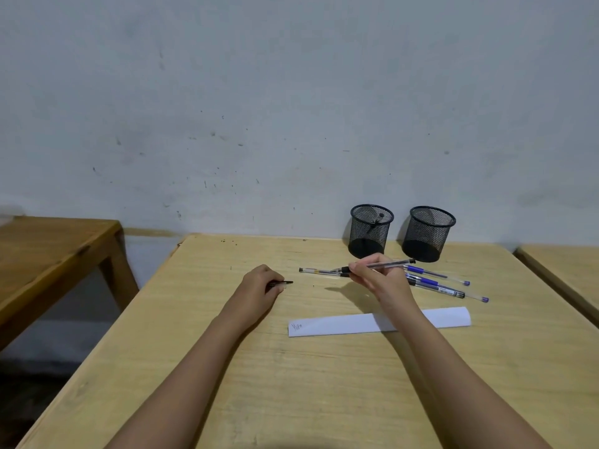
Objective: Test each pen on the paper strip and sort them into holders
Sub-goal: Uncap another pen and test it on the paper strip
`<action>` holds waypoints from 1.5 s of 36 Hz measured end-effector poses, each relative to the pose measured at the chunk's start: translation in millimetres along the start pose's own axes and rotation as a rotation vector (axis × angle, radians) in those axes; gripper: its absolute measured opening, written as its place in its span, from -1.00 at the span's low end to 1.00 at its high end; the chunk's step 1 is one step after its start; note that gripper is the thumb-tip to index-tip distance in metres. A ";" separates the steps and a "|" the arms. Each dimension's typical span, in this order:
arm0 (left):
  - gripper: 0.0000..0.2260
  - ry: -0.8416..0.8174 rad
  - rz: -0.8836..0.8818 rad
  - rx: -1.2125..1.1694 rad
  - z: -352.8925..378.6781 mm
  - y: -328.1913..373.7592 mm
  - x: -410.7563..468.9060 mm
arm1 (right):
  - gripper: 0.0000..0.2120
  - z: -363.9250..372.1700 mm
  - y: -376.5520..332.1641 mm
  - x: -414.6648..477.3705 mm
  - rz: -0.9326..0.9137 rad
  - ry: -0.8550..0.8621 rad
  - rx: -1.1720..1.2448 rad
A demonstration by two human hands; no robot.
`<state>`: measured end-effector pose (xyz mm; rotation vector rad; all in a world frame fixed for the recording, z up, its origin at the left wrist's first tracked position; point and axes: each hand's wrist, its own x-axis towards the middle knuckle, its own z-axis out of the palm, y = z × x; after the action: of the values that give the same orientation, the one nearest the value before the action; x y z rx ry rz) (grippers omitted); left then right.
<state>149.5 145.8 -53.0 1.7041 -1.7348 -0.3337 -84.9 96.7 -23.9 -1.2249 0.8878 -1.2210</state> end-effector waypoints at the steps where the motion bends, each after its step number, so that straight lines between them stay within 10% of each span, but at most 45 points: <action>1: -0.81 0.003 0.000 -0.001 0.4 -0.6 0.5 | -0.89 0.6 -0.4 0.1 0.007 0.000 0.006; 17: -0.74 0.142 -0.006 -0.033 -14.5 33.8 -40.8 | -0.88 18.3 -6.7 -14.4 0.041 -0.012 0.072; 34: -0.35 -0.399 0.132 0.279 -3.7 39.4 -115.1 | -0.82 59.1 21.7 -44.1 0.055 -0.082 -0.143; 54: -0.30 -0.425 0.121 0.374 3.0 33.9 -113.9 | -0.74 64.0 28.2 -43.8 0.092 -0.073 -0.287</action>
<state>111.9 257.8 -66.5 1.8716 -2.3186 -0.3520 -25.4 149.8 -45.4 -1.4296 1.0794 -0.9919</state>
